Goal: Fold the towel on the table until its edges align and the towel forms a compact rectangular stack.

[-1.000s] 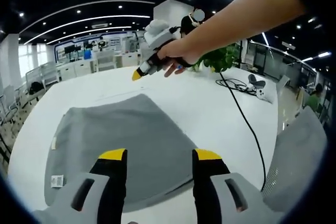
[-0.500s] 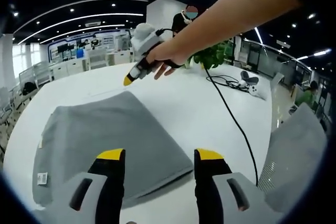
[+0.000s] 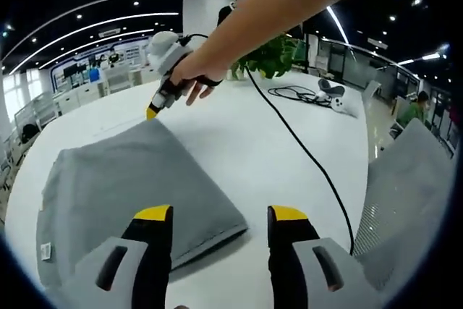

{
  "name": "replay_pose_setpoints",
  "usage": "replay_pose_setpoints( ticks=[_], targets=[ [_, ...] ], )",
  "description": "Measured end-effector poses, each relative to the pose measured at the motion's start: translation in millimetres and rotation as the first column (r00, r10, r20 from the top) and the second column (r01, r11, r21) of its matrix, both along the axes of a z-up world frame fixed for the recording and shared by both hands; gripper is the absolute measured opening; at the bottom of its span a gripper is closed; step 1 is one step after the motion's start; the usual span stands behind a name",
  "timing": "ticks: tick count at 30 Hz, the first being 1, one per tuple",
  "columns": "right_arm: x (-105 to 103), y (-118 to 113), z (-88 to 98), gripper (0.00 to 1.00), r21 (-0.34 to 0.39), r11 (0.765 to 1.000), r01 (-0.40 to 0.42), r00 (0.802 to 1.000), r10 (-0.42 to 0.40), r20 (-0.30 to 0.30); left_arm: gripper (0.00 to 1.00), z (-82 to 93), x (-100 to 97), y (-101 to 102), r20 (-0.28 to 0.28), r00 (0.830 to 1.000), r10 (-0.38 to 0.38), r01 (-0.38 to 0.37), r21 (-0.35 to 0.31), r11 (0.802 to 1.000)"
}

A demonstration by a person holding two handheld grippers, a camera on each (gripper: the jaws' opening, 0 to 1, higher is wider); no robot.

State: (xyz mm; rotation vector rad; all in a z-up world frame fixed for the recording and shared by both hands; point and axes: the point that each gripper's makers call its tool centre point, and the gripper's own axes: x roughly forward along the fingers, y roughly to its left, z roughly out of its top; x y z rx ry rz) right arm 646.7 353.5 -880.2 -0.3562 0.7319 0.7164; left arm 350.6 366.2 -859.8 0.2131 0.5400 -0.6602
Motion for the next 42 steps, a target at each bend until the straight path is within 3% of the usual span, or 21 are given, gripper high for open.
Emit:
replay_pose_setpoints(
  ticks=[7,14,16,17,22,25,27,33,36,42],
  targets=[
    [6,4,-9.6,0.14,-0.015,1.000,0.007,1.000,-0.008,-0.021,0.53,-5.4,0.6,-6,-0.019,0.999,-0.033,0.034,0.028,0.999],
    [10,-4,-23.5,0.11,-0.034,0.999,0.033,0.998,-0.034,-0.049,0.49,-25.8,2.5,-10,-0.070,0.997,-0.033,0.037,0.055,0.998],
    [8,-5,-26.3,0.07,-0.007,0.999,0.050,0.996,-0.050,-0.078,0.47,-31.9,2.0,-11,-0.082,0.996,-0.040,0.047,0.088,0.995],
    [9,-7,-25.6,0.02,-0.012,0.999,0.048,0.996,-0.049,-0.070,0.46,-32.4,2.4,-12,-0.078,0.996,-0.046,0.053,0.092,0.994],
    [10,-12,-24.1,0.00,-0.026,0.999,0.024,0.998,-0.026,-0.065,0.25,-41.8,0.9,-15,-0.121,0.991,-0.053,0.066,0.103,0.993],
    [14,-20,-24.1,0.00,-0.027,0.999,0.039,0.997,-0.041,-0.066,0.22,-54.2,-6.6,-17,-0.196,0.980,-0.032,0.050,0.086,0.995],
    [15,-27,-26.1,0.00,-0.028,0.998,0.052,0.997,-0.054,-0.064,0.18,-55.7,-8.9,-21,-0.180,0.983,-0.045,0.063,0.096,0.993],
    [16,-27,-25.0,0.01,-0.012,0.999,0.040,0.998,-0.041,-0.046,0.18,-53.0,-6.5,-25,-0.184,0.981,-0.054,0.073,0.098,0.993],
    [16,-27,-24.3,0.03,-0.007,0.999,0.043,0.998,-0.043,-0.041,0.25,-48.1,-4.9,-27,-0.151,0.986,-0.070,0.087,0.105,0.991],
    [16,-24,-20.1,0.17,0.055,0.994,0.093,0.995,-0.090,-0.048,0.36,-47.4,-4.8,-22,-0.116,0.991,-0.065,0.082,0.142,0.986]
  ],
)
